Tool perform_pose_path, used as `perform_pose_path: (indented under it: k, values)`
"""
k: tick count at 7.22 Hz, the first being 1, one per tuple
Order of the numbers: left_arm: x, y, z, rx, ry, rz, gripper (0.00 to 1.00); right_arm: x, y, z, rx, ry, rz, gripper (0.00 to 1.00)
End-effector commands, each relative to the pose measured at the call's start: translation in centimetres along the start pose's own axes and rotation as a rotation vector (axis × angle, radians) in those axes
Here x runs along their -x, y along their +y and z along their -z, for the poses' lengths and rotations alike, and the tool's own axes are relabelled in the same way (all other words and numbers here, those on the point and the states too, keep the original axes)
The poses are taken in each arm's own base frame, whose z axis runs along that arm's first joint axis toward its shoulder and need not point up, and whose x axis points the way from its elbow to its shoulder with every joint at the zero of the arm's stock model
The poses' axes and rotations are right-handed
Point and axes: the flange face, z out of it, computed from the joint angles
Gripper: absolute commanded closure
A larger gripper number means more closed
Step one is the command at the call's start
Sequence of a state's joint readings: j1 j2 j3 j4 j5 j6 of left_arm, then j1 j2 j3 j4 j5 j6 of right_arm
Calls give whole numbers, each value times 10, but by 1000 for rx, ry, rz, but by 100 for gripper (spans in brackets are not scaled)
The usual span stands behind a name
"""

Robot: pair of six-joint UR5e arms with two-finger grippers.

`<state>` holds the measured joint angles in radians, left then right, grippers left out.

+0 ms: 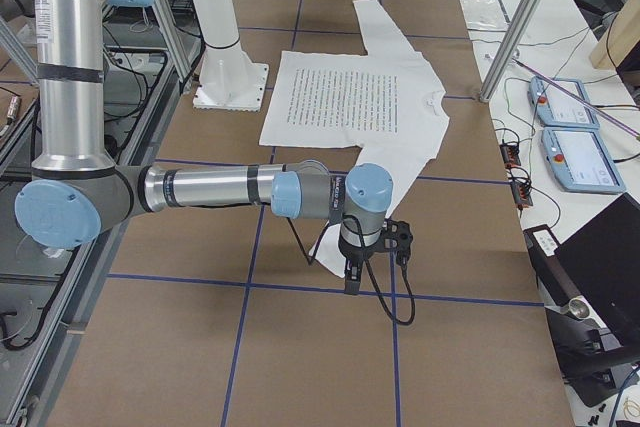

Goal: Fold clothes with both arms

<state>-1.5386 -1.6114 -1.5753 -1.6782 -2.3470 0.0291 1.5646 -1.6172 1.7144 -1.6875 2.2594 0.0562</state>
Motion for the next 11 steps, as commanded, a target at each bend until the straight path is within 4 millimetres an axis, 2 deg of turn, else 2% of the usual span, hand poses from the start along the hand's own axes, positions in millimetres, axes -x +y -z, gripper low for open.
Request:
perform_pose_path:
  k: [1,3,5,7,8,9,10,11]
  values:
    - [0,0,0,0,0,0,0,5,0,3,-5,-16,5,0]
    - [-4,-3,4,-13,1,-20,0,9,0,3,-10,-51,9,0]
    - [-23,-11,23,-50,12,-57,0,16,-4,7,-17,-92,6,0]
    - [-37,-30,30,-83,13,-96,0,18,-5,-4,-64,-91,60,0]
    - [-36,-31,28,-91,13,-105,0,27,9,-29,-64,-95,90,0]
    - [-35,-31,27,-90,14,-101,1,47,20,-53,-95,-88,95,0]
    - [-40,-36,32,-103,12,-119,1,82,20,-75,-93,-82,-35,0]
    - [-46,-41,38,-147,10,-168,1,81,19,-92,-124,-85,-44,0]
